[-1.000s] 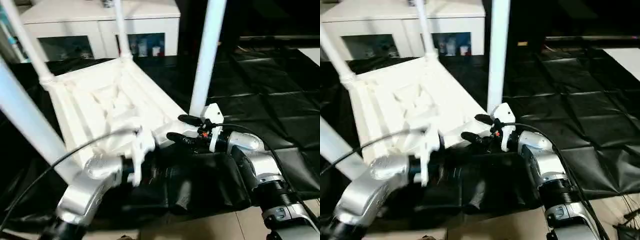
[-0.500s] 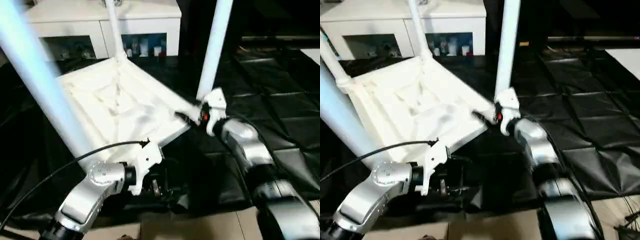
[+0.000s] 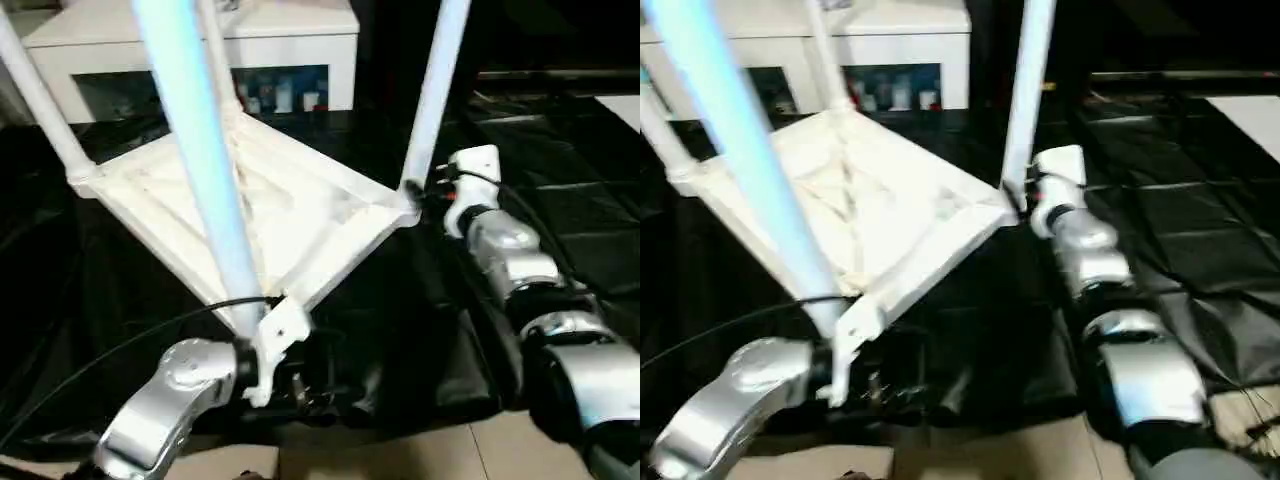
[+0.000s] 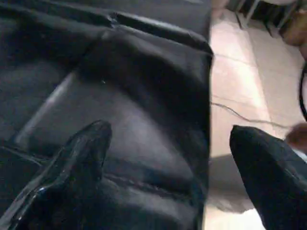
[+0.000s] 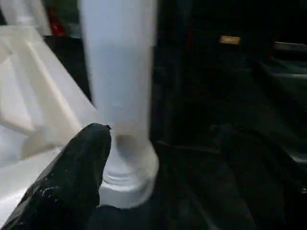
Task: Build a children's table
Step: Rotate leg to tighten
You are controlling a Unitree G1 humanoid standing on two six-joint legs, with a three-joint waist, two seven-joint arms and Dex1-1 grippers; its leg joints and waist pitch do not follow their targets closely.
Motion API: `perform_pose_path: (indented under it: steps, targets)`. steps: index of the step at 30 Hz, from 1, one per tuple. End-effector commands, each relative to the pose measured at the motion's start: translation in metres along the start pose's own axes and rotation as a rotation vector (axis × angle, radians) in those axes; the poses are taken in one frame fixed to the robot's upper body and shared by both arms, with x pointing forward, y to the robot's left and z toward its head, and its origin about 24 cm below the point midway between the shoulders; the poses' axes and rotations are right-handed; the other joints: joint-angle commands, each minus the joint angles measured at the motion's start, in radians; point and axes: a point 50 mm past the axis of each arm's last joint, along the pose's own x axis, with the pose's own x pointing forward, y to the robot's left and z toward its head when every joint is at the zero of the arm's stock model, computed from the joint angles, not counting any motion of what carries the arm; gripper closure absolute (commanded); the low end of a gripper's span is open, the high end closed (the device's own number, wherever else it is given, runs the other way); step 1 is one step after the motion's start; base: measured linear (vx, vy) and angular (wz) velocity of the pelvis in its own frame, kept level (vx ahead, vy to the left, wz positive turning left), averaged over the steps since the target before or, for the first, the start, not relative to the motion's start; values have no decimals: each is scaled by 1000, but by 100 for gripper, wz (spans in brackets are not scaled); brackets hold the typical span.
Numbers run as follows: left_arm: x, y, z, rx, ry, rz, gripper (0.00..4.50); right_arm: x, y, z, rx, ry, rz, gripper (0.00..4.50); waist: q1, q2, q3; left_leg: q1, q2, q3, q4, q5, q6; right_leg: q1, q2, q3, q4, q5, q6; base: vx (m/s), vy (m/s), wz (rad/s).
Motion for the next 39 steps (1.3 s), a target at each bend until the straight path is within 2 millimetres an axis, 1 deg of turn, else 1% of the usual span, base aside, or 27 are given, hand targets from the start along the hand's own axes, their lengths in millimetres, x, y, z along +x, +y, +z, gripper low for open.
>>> perform_pose_path:
  steps: [1,6,9,10,11,13,16,17,19,21,23,24,25,26,27,28,29,30,31,32,33,34,35,36,37,38,39]
  targets:
    - [-12,0,-3,-3,28,2,8,1,-4,7,-11,-18,-24,52,3,-13,-58,14,28,-14,-71,-211,56,43,-37,26,-63,-178,-253,0,0,0]
    - [-31,-2,-16,-9,114,-10,8,1,3,8,11,-47,58,52,-2,-11,-58,17,30,-14,-72,-234,56,39,-35,26,-62,-187,-252,0,0,0]
    - [-45,-1,-27,-61,124,-3,8,-1,15,4,-23,-69,210,52,-2,-7,-57,16,32,-12,-73,-240,59,39,-34,25,-60,-174,-265,0,0,0]
    - [-49,2,-40,-106,132,12,8,-5,23,-3,-55,-72,327,52,0,-4,-58,19,32,-10,-71,-243,62,37,-33,26,-60,-166,-273,0,0,0]
    - [-50,3,-43,-116,134,17,8,-7,25,-4,-63,-72,354,52,2,-5,-56,16,31,-10,-72,-243,66,39,-30,24,-61,-166,-268,0,0,0]
    - [-56,5,-63,-167,156,41,8,-14,30,-14,-81,-68,451,52,9,-4,-59,20,33,-10,-72,-242,66,38,-33,26,-60,-158,-266,0,0,0]
    - [-62,8,-81,-199,173,76,8,-21,31,-21,-96,-61,505,52,18,-8,-57,23,36,-12,-77,-268,55,37,-35,29,-64,-192,-259,0,0,0]
    - [-69,12,-100,-214,189,146,8,-26,29,-28,-119,-45,522,52,19,-8,-56,24,35,-12,-77,-276,55,36,-35,29,-68,-203,-255,0,0,0]
    - [-74,17,-113,-230,187,220,8,-29,25,-35,-136,-20,502,52,20,-19,-48,30,35,-11,-84,-352,28,32,-40,33,-82,-324,-223,0,0,0]
    - [-72,21,-120,-253,175,271,8,-31,21,-40,-151,2,473,52,15,-21,-40,31,32,-18,-90,-403,0,32,-46,32,-92,-468,-183,-25,-9,-2]
    - [-67,23,-127,-257,170,298,8,-32,18,-44,-160,15,449,52,10,-23,-31,45,29,-29,-90,-467,-20,22,-56,30,-118,-671,-108,-63,-17,-6]
    - [-66,23,-129,-257,166,303,8,-33,18,-45,-158,17,447,52,7,-24,-31,44,29,-32,-90,-476,-25,23,-58,28,-120,-706,-91,-71,-13,-10]
    - [-64,24,-132,-259,160,319,8,-33,17,-46,-158,25,435,52,2,-27,-27,43,25,-38,-91,-493,-30,23,-59,20,-132,-775,-52,-76,-4,-18]
    - [-62,25,-134,-270,142,330,8,-34,17,-48,-156,34,420,52,-6,-25,-26,43,22,-45,-92,-518,-37,25,-59,7,-141,-832,-19,-76,-4,-18]
    - [-59,27,-135,-274,127,337,8,-34,16,-49,-161,44,401,52,-9,-25,-20,50,18,-45,-90,-538,-37,17,-55,-1,-158,-874,1,-93,1,-19]
    - [-57,27,-135,-276,119,340,8,-34,15,-50,-165,50,389,52,-23,-17,-17,76,12,-48,-77,-593,-40,7,-47,-35,-185,-903,22,-108,13,-16]
    - [-54,28,-136,-275,119,336,8,-34,16,-50,-175,48,385,52,-33,-7,-11,87,14,-53,-78,-638,-40,8,-40,-66,-197,-898,27,-108,13,-16]
    - [-49,27,-137,-268,128,328,8,-34,16,-50,-179,45,388,52,-55,8,-6,62,29,-64,-106,-732,-37,57,-13,-137,-187,-800,41,-107,27,-17]
    - [-43,27,-137,-259,139,318,8,-34,17,-50,-180,43,392,52,19,39,5,-117,85,-43,-256,-953,-84,202,-1,-89,158,-427,-59,-182,2,-1]
    - [-33,26,-137,-251,133,299,8,-34,18,-50,-182,41,394,52,120,46,-11,-119,73,46,-267,-942,-62,172,34,-64,207,-365,-55,-182,2,-1]
    - [-65,28,-106,-195,64,283,8,-34,19,-49,-181,38,400,52,87,-13,-35,-75,71,38,-202,-697,-23,179,6,31,196,-550,-23,-165,-96,10]
    - [-89,20,-70,-115,19,208,8,-34,20,-50,-183,38,404,52,42,-118,-32,89,8,-32,115,-228,-40,-43,-86,69,-109,-1208,105,22,-180,-7]
    - [-91,17,-63,-102,8,183,8,-34,20,-50,-184,38,404,52,55,-48,-31,-60,-38,-119,122,-19,33,60,-137,152,-107,-1004,38,22,-180,-7]
    - [-90,13,-53,-82,-26,145,8,-35,21,-50,-183,37,409,52,55,-43,-19,-84,-29,-111,107,6,7,75,-135,103,-95,-883,1,104,-107,-27]
    - [-90,13,-53,-82,-27,144,8,-35,21,-50,-183,37,409,52,85,-9,-42,-2,29,-96,19,-62,-38,35,-70,72,-54,-565,-113,0,0,0]
    - [-91,10,-37,-51,-76,94,8,-35,21,-49,-189,38,412,52,82,-2,-70,19,37,-81,-12,-79,-16,43,-11,39,7,-199,-201,0,0,0]
    - [-97,12,-26,-37,-112,82,8,-35,22,-48,-184,34,418,52,83,0,-75,22,40,-77,-17,-43,7,45,-1,34,17,-48,-226,-61,-5,33]
